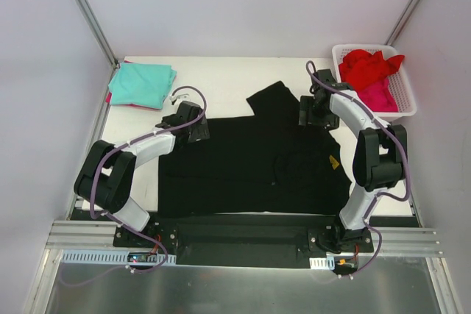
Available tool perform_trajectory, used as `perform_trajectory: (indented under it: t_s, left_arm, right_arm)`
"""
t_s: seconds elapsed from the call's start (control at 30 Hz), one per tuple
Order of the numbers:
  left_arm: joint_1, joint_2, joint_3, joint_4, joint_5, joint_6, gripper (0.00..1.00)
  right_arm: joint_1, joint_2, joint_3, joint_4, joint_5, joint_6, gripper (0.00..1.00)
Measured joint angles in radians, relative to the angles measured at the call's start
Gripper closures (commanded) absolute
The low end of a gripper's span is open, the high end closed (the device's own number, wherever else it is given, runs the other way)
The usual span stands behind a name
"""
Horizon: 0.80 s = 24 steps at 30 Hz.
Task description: Fold and stack the t-shirts
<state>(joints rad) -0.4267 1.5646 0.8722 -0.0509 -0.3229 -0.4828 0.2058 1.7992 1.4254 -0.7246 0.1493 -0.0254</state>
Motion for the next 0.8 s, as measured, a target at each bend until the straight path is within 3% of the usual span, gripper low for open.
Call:
perform_trajectory:
  t_s: [0.4,0.8]
  left_arm:
    - [0.016,0.050,-0.034,0.158,0.003,-0.042,0.01]
    - [0.023,0.043,-0.170,0.352,0.005,-0.104,0.01]
  right_arm:
    - [-0.002,0.111,-0.051,0.109,-0.008,0.032,0.16]
    - [-0.018,0.105,-0.140,0.180,-0.050,0.048,0.16]
